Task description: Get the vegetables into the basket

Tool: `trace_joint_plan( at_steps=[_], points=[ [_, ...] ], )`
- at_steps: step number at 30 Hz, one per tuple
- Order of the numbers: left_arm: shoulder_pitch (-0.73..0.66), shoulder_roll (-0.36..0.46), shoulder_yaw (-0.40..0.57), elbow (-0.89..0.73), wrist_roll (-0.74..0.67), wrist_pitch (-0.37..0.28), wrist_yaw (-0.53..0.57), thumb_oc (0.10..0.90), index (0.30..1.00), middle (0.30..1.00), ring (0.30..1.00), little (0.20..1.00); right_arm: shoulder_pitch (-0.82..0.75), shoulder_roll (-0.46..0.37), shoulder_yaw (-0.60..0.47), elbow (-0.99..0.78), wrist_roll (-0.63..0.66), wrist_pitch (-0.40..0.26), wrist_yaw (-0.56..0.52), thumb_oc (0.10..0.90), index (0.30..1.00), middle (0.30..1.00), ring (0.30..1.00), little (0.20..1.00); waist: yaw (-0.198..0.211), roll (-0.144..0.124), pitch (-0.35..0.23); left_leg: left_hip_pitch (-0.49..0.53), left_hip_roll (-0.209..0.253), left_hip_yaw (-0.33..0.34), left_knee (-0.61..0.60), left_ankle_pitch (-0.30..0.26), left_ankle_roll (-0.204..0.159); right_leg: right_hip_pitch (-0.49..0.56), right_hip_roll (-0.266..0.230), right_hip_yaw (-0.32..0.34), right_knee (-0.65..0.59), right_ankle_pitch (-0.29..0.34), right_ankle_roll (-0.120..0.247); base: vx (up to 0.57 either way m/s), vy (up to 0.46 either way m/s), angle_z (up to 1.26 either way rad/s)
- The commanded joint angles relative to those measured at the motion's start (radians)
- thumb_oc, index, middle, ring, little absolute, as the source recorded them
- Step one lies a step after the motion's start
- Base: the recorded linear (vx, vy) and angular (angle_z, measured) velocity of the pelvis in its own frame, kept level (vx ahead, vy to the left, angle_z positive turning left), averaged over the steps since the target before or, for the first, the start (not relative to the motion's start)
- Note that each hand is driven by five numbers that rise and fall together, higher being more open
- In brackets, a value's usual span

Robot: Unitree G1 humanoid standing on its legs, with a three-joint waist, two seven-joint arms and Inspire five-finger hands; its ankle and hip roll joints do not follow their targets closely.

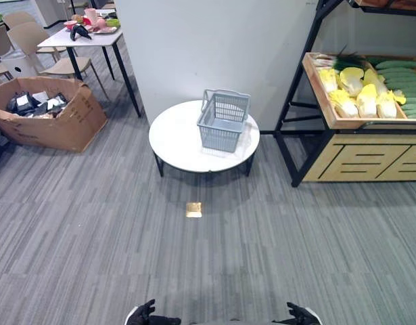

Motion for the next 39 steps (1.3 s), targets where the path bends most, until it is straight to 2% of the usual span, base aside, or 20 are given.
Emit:
trace_joint_plan(
  at_steps=[1,25,34,35,37,38,39],
  points=[
    [-0.001,-0.024,-0.002,0.055,0.022,-0.004,0.003,0.900,1.000,1.000,1.000,1.000,-0.017,0.032,0.066,0.035,-0.018,-0.009,0.010,0.900,1.000,1.000,1.000,1.000,-0.001,-0.039,-0.017,0.011,0.065,-0.002,-0.011,-0.030,-0.073,-0.040,-0.129,0.012,-0.020,0.060,0.131,0.00,0.000,0.00],
    [-0.021,-0.024,-0.015,0.055,0.016,0.003,0.006,0.900,1.000,1.000,1.000,1.000,-0.033,0.027,0.069,0.032,0.002,-0.003,0.012,0.900,1.000,1.000,1.000,1.000,-0.008,-0.037,0.006,0.010,0.069,0.006,-0.011,-0.034,-0.071,-0.051,-0.122,0.022,-0.016,0.055,0.127,0.00,-0.002,-0.02],
    [-0.041,-0.021,-0.026,0.046,0.009,0.002,0.015,0.900,1.000,1.000,1.000,1.000,-0.057,0.017,0.062,0.027,0.019,-0.004,0.008,0.900,1.000,1.000,1.000,1.000,-0.008,-0.031,0.023,-0.008,0.068,0.004,-0.011,-0.027,-0.067,-0.089,-0.119,0.026,0.026,0.042,0.124,-0.01,-0.001,0.00],
    [-0.058,-0.016,-0.034,0.040,0.001,0.004,0.020,0.900,1.000,1.000,1.000,1.000,-0.077,0.010,0.054,0.018,0.042,-0.005,0.001,0.900,1.000,1.000,1.000,1.000,-0.013,-0.024,0.041,-0.027,0.074,0.000,-0.011,-0.019,-0.066,-0.147,-0.110,0.024,0.107,0.018,0.122,-0.09,-0.017,-0.02],
    [-0.073,-0.007,-0.036,0.036,-0.007,0.005,0.025,0.900,1.000,1.000,1.000,1.000,-0.096,0.002,0.049,0.006,0.065,-0.009,-0.002,0.900,1.000,1.000,1.000,1.000,-0.017,-0.018,0.061,-0.051,0.087,-0.004,-0.003,-0.014,-0.066,-0.205,-0.092,0.027,0.193,-0.020,0.117,-0.05,-0.093,0.00],
    [-0.082,0.005,-0.028,0.036,-0.018,0.007,0.020,0.900,1.000,1.000,1.000,1.000,-0.102,-0.001,0.039,0.000,0.087,-0.012,0.003,0.900,1.000,1.000,1.000,1.000,-0.025,-0.018,0.077,-0.078,0.103,-0.017,0.051,-0.027,-0.070,-0.242,-0.076,0.028,0.271,-0.062,0.111,0.04,-0.144,0.00],
    [-0.082,0.005,-0.028,0.036,-0.018,0.007,0.020,0.900,1.000,1.000,1.000,1.000,-0.102,-0.001,0.039,0.000,0.087,-0.012,0.003,0.900,1.000,1.000,1.000,1.000,-0.025,-0.018,0.077,-0.079,0.103,-0.017,0.052,-0.028,-0.070,-0.243,-0.076,0.028,0.272,-0.063,0.111,0.16,-0.244,0.03]
  ],
)
